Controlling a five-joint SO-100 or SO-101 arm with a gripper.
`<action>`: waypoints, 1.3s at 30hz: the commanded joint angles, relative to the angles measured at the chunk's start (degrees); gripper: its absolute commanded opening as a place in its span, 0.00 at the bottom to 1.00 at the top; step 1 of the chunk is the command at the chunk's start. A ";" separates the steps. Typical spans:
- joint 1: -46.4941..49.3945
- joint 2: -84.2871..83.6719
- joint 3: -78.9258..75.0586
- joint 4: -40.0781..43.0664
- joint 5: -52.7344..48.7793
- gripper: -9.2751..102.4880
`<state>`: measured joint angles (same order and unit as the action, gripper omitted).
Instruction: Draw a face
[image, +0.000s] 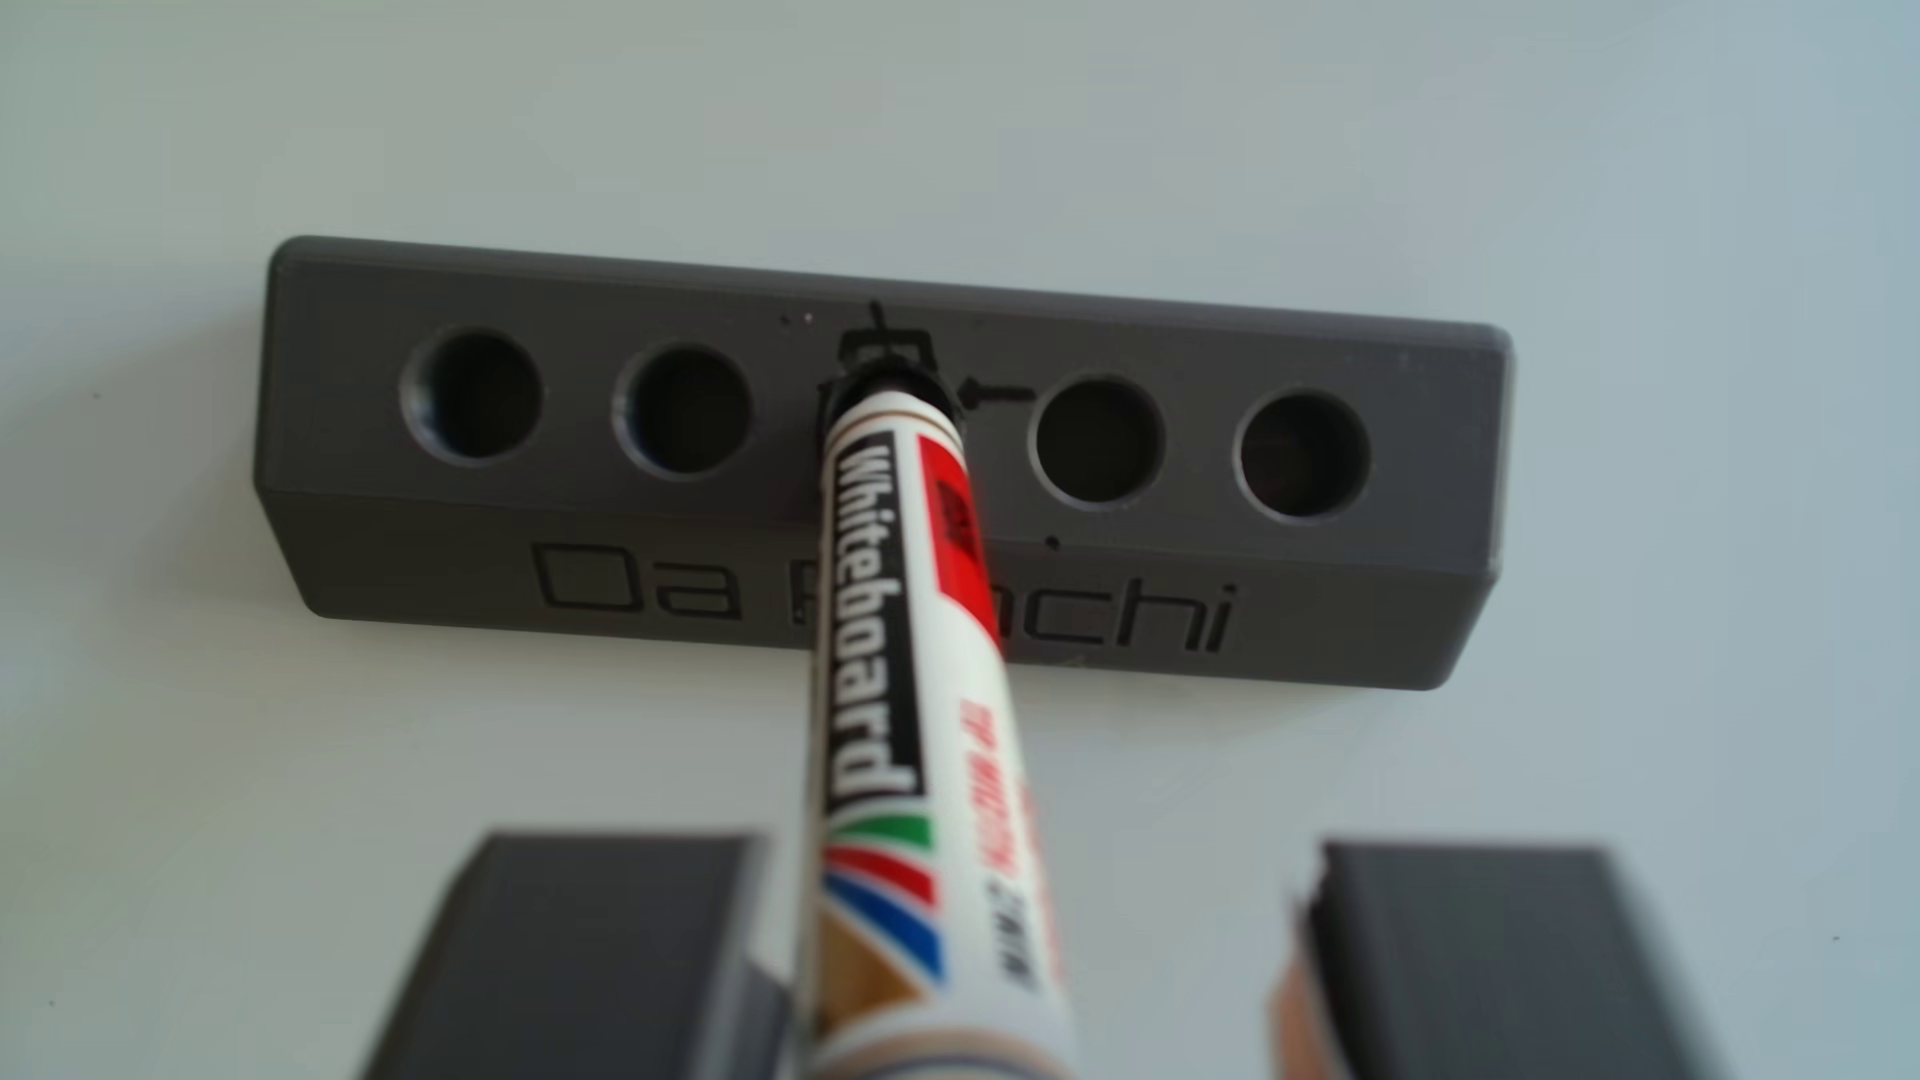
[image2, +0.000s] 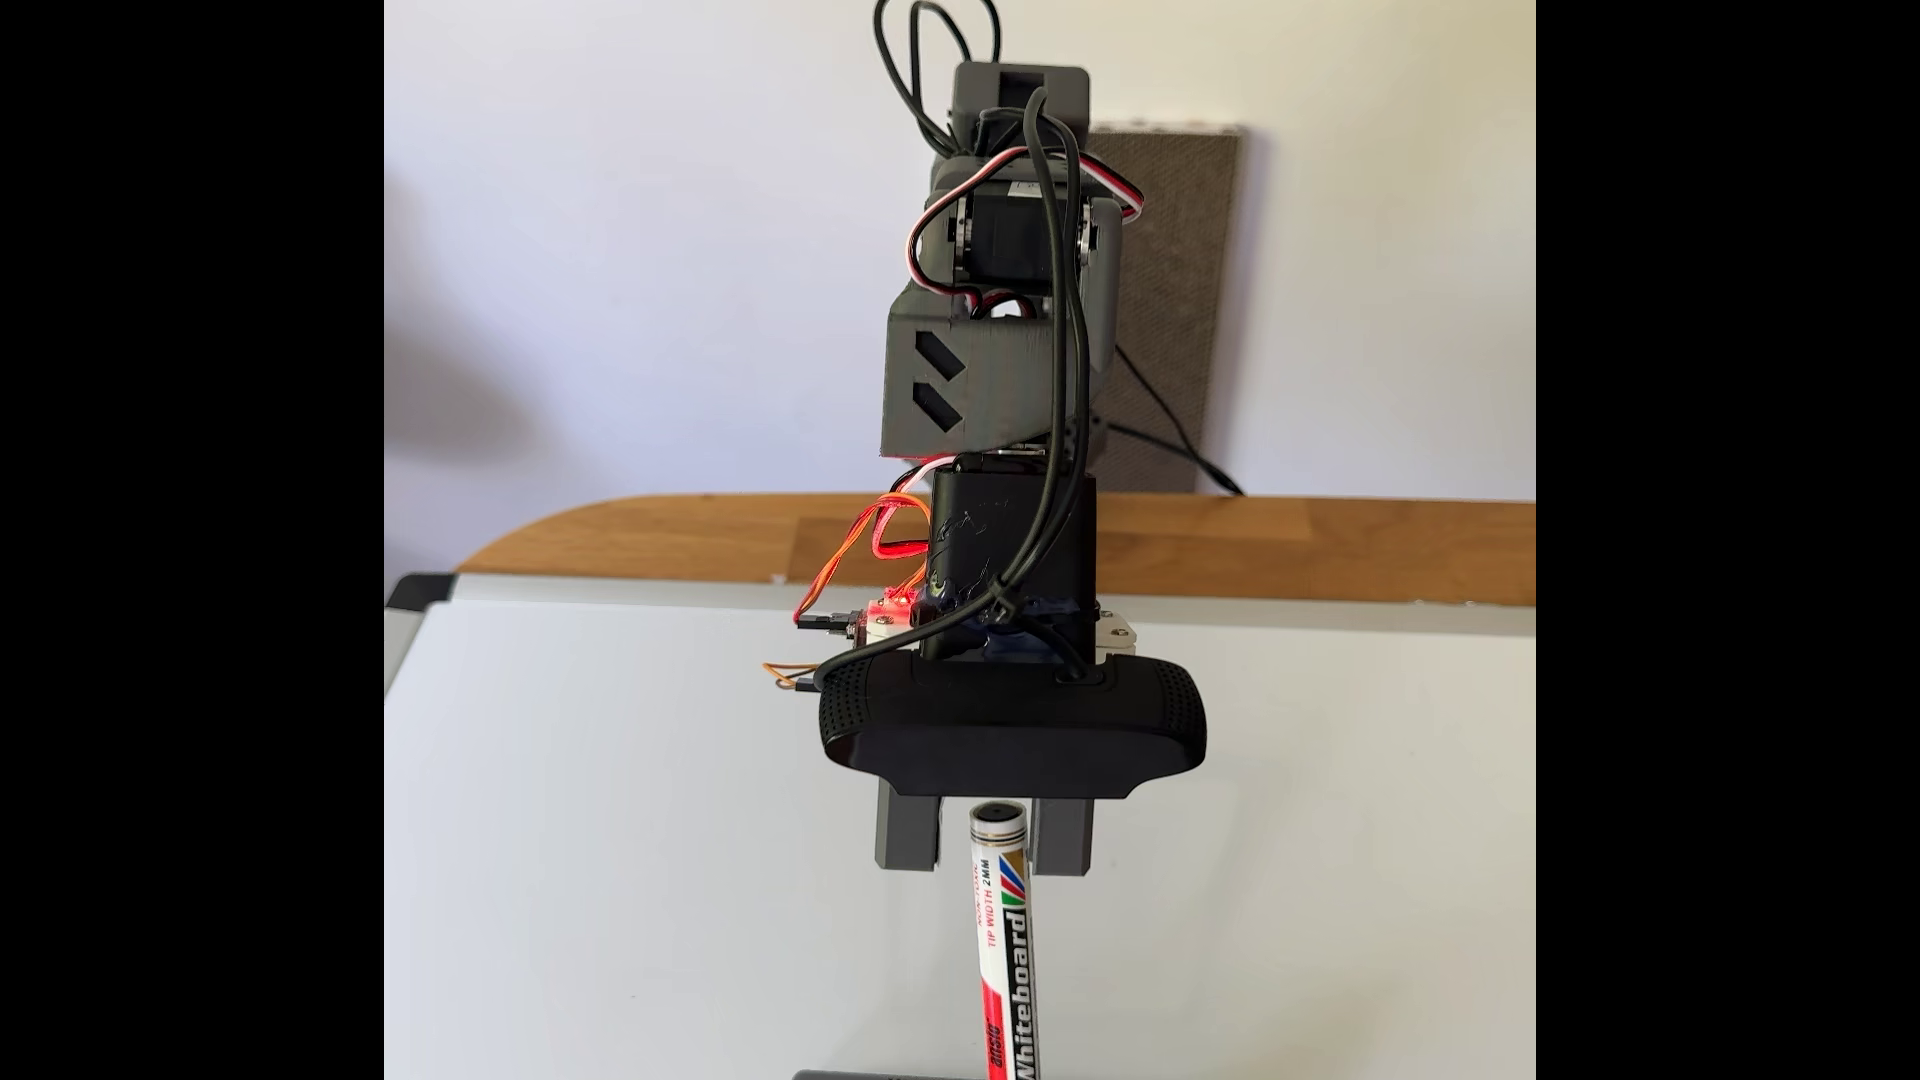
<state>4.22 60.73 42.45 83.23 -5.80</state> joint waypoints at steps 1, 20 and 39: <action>0.88 1.93 -2.99 -1.76 -0.44 0.95; -0.70 1.85 -2.99 2.11 -0.53 0.95; -1.23 0.18 -3.69 2.11 -0.53 0.95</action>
<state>2.64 58.71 42.45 85.96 -5.98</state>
